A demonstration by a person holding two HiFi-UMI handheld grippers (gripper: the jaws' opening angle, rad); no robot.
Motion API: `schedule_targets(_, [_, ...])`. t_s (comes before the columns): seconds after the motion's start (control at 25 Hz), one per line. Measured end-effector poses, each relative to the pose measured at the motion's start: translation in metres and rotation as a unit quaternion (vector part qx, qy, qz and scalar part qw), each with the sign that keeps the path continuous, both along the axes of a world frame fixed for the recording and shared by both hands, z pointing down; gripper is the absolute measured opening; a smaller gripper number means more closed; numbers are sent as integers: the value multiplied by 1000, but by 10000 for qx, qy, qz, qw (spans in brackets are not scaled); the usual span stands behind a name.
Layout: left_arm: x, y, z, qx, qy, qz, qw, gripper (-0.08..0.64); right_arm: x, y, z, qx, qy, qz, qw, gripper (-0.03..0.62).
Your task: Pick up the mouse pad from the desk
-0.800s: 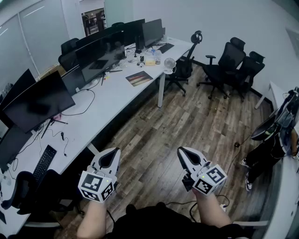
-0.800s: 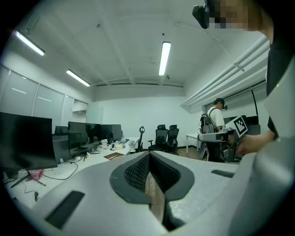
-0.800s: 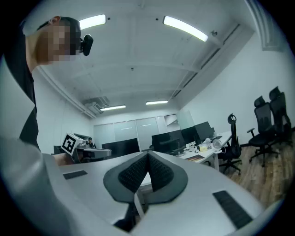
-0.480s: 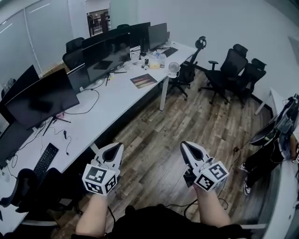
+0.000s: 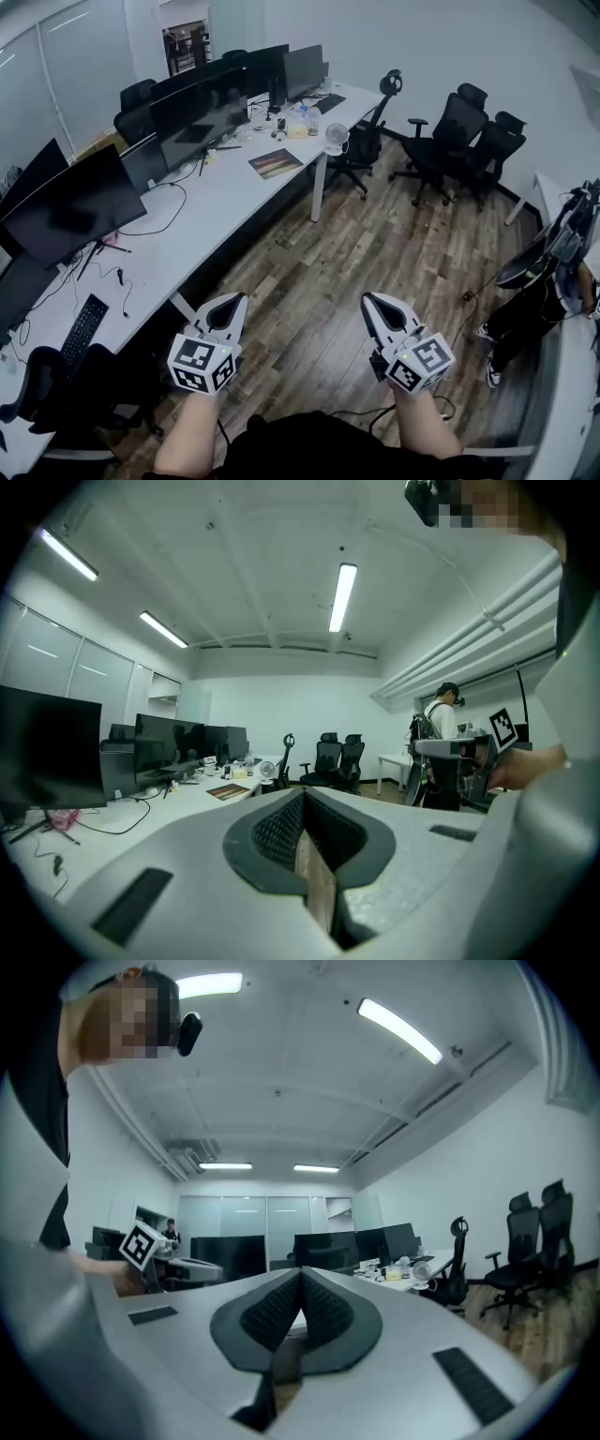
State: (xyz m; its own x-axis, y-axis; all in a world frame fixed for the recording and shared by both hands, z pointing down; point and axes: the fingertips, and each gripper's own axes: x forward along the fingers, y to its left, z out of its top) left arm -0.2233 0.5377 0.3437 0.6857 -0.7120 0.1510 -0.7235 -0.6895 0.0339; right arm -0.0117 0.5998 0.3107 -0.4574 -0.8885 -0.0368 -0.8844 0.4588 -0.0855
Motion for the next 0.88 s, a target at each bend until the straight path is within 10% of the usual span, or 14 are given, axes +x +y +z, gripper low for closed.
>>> schedule_targets(0.88, [89, 8, 26, -374, 44, 52, 9993, 3, 93, 35, 47, -412, -237, 49, 9989, 9])
